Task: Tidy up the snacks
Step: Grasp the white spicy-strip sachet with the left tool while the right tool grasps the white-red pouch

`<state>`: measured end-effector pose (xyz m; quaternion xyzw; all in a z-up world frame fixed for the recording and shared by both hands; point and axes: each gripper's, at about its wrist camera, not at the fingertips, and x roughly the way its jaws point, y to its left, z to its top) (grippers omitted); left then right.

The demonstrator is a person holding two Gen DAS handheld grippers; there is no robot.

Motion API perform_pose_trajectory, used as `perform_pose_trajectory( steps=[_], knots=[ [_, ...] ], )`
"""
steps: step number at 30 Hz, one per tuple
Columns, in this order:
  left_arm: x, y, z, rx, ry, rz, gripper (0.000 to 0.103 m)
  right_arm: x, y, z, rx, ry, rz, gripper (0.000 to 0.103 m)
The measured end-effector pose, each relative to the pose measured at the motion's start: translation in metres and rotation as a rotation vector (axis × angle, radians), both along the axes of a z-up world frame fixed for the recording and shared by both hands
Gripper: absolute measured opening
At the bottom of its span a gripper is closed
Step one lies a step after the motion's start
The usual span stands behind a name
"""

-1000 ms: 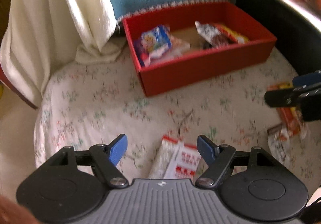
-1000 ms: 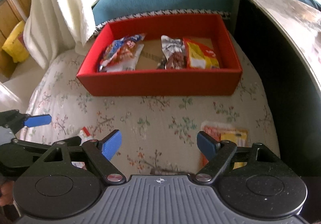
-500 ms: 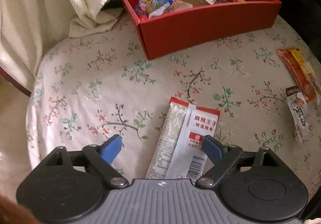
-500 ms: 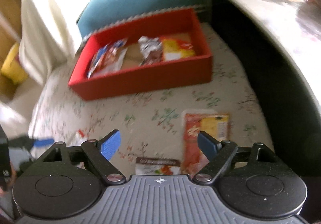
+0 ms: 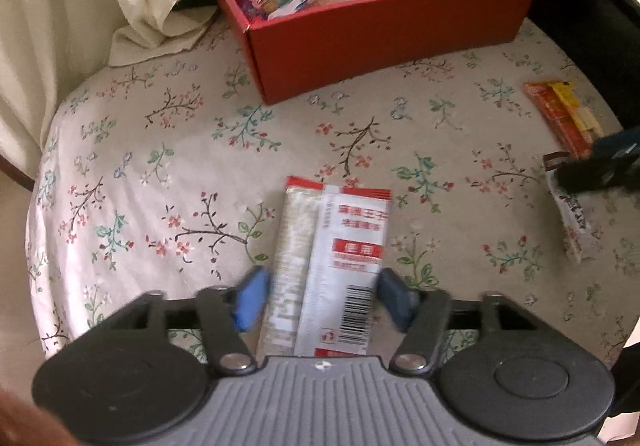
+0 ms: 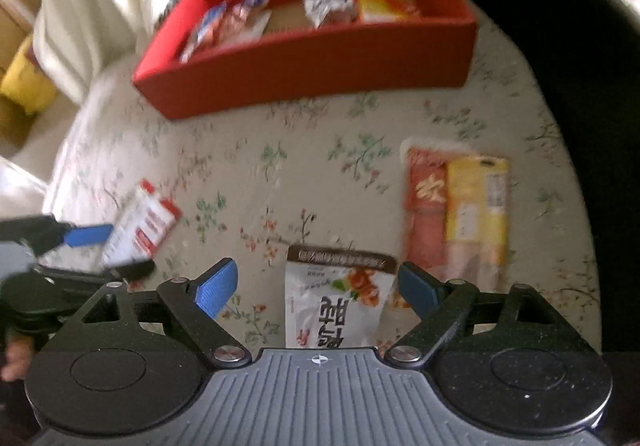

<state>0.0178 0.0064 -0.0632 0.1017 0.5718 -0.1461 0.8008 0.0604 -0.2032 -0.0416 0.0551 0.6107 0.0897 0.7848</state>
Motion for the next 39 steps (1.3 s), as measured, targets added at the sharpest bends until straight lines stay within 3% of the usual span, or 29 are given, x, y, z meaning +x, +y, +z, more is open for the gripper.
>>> perform_pose_trajectory(
  steps=[7,15,23,24,25,30,34,36,39],
  knots=[
    [0.004,0.004,0.0,-0.027,0.014,0.027,0.045,0.003,-0.003,-0.022,-0.014,0.065,-0.032,0.091],
    [0.006,-0.003,-0.001,-0.013,0.014,0.013,0.047,-0.003,0.012,-0.029,-0.066,0.048,-0.01,0.093],
    [0.008,-0.002,-0.001,-0.011,0.017,0.007,0.05,-0.007,0.029,-0.026,-0.062,0.033,0.044,0.074],
    [0.008,-0.002,-0.002,-0.012,0.017,0.003,0.051,-0.006,0.027,-0.025,-0.041,0.04,0.044,0.074],
    [0.008,-0.001,-0.003,-0.011,0.015,0.0,0.056,-0.004,0.027,-0.027,-0.033,0.053,0.052,0.081],
    [0.007,-0.003,-0.005,-0.004,0.011,-0.015,0.064,-0.007,0.037,-0.032,-0.092,0.084,0.16,0.092],
    [0.009,-0.004,-0.01,0.036,-0.007,-0.012,0.084,-0.011,0.044,-0.037,-0.129,0.07,0.213,0.095],
    [0.013,0.0,-0.011,0.015,0.005,0.007,0.084,-0.011,0.045,-0.036,-0.136,0.064,0.205,0.092],
    [0.011,0.002,-0.01,0.009,-0.002,-0.002,0.076,-0.016,0.044,-0.032,-0.178,0.044,0.207,0.076]
  ],
)
